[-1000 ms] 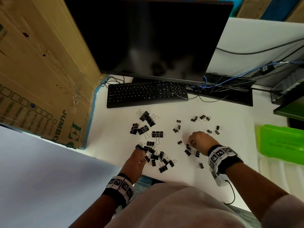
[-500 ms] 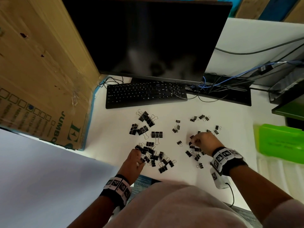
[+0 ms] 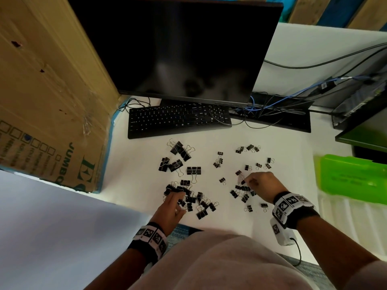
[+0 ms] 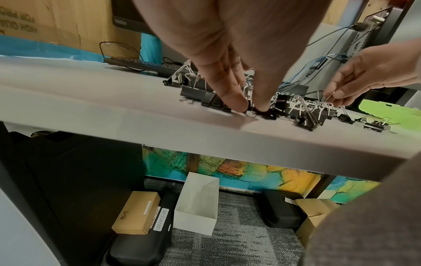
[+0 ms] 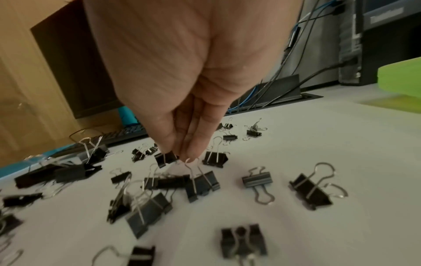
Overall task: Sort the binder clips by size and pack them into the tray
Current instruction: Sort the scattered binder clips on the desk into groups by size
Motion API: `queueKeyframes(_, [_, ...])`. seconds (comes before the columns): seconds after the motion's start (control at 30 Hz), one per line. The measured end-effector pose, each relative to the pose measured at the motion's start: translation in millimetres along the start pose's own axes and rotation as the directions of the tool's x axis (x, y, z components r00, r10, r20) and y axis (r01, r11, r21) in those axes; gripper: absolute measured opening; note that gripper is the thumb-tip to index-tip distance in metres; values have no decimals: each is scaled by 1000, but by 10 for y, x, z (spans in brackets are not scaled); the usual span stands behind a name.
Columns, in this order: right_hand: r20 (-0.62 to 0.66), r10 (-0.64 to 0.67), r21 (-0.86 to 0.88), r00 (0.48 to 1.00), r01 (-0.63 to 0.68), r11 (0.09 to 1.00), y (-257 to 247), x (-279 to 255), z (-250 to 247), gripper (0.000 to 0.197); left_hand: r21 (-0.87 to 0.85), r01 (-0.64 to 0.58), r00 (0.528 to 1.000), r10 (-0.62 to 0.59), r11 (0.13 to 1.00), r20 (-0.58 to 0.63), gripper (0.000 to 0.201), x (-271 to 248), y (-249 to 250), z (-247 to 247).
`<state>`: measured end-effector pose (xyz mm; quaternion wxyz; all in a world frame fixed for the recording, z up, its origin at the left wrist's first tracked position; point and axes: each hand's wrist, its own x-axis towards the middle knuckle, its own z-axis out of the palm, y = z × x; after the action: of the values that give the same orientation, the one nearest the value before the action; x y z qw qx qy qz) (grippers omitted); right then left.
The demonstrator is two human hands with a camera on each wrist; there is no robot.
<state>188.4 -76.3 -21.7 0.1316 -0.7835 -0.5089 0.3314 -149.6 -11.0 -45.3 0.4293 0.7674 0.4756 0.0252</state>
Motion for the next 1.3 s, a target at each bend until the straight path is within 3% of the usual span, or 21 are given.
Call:
queueKeyframes(0.13, [52, -46, -114, 998, 52, 992, -43, -58, 82, 19, 9, 4, 1000, -4, 1000, 14, 45, -12, 0, 10])
queueKeyframes(0.27, [156, -18, -196, 988, 49, 979, -100, -92, 114, 33, 14, -15, 999, 14, 1000, 28, 43, -31, 12, 19])
queueKeyframes(0.53, [209, -15, -229, 978, 64, 971, -179, -73, 1, 27, 22, -50, 998, 49, 999, 40, 42, -58, 40, 61])
queueKeyframes(0.67, [208, -23, -180, 978, 62, 982, -112, -68, 32, 34, 28, -69, 997, 68, 997, 45, 43, -58, 36, 78])
queueKeyframes(0.77, [211, -68, -249, 975, 121, 961, -91, -52, 93, 47, 28, -69, 997, 68, 997, 49, 44, -68, 22, 90])
queueKeyframes(0.9, [188, -118, -368, 975, 181, 912, -92, 11, 170, 36, 19, -70, 996, 69, 997, 50, 43, -68, 11, 97])
queueKeyframes(1.07, [159, -77, -441, 984, 141, 886, -94, 60, 186, 27, 14, -80, 996, 80, 997, 31, 43, -78, 9, 96])
queueKeyframes(1.3, [90, -55, -369, 994, 85, 925, -89, 107, 79, 27, 25, -79, 996, 79, 997, -31, 41, -91, -32, 67])
